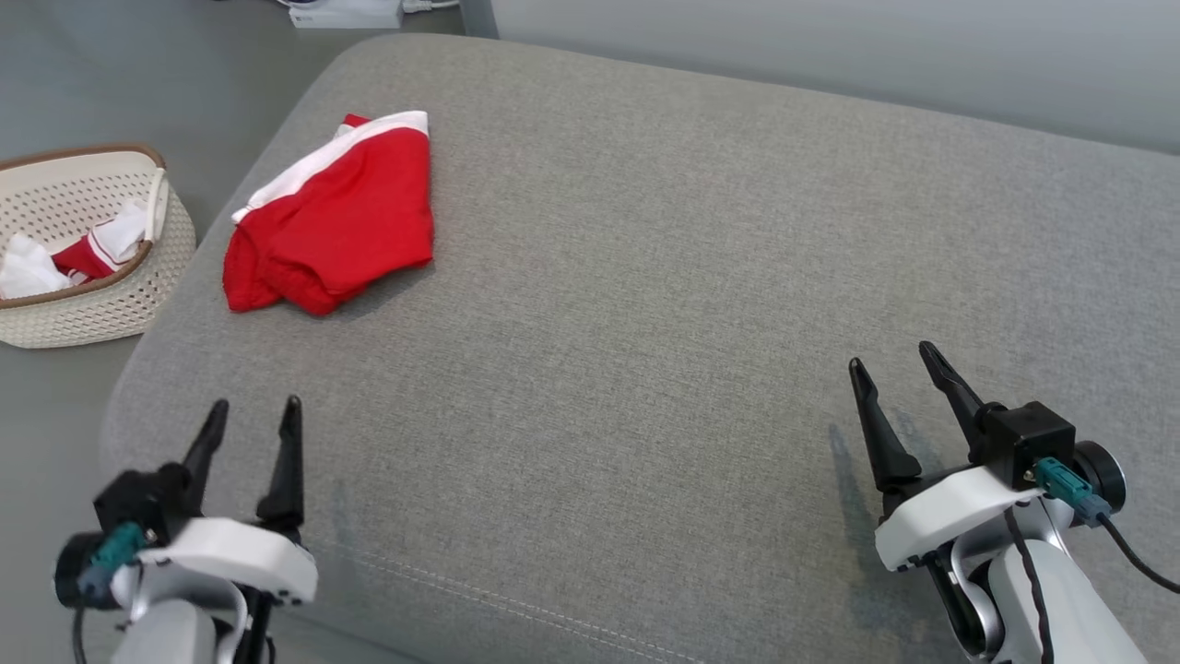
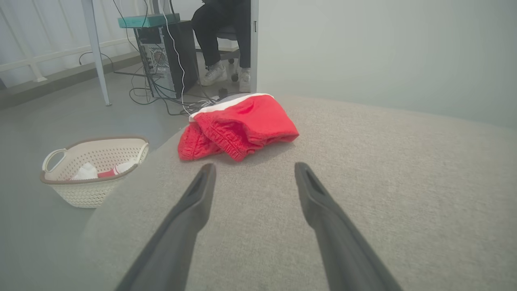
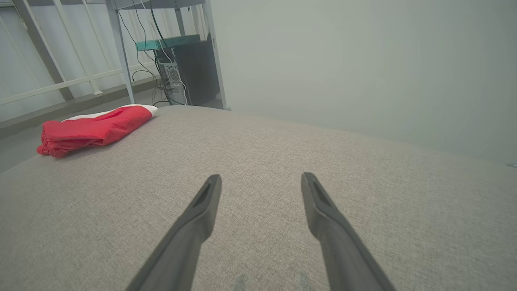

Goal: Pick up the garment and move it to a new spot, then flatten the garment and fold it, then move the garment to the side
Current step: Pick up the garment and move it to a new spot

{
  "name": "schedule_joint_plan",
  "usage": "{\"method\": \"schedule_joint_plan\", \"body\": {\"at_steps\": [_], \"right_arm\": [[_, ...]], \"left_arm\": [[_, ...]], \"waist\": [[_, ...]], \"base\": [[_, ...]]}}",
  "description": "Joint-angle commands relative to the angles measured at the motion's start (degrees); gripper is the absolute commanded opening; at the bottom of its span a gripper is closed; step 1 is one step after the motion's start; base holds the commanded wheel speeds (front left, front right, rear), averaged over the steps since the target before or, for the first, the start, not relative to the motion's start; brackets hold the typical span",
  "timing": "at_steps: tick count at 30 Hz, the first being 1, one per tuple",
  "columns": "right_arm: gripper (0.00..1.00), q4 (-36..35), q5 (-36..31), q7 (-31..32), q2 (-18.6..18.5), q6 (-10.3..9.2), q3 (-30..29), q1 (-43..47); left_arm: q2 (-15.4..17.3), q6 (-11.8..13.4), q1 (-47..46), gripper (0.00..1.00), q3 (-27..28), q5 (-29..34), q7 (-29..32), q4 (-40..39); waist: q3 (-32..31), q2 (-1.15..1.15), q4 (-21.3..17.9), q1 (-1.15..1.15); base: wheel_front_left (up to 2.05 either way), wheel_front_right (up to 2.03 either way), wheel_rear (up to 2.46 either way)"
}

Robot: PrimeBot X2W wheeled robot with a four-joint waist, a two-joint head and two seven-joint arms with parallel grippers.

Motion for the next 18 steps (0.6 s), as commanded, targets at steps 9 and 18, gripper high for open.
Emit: {"method": "schedule_joint_plan", "body": {"at_steps": [9, 18], "right_arm": [[1.00, -1.9, -0.4, -0.7, -0.3, -0.01, 2.9, -4.7], [1.00, -3.4, -0.6, -0.7, 0.0, -0.01, 4.6, -8.5]], "left_arm": [[15.3, -0.4, -23.6, 1.00, -3.5, -8.9, 6.7, 14.4], [26.5, -0.5, -37.1, 1.00, -11.1, -19.7, 15.2, 24.1]], "waist": [[6.8, 0.00, -5.9, 0.00], [14.0, 0.00, -11.0, 0.00]], "base": [[0.00, 0.00, 0.00], [0.00, 0.00, 0.00]]}}
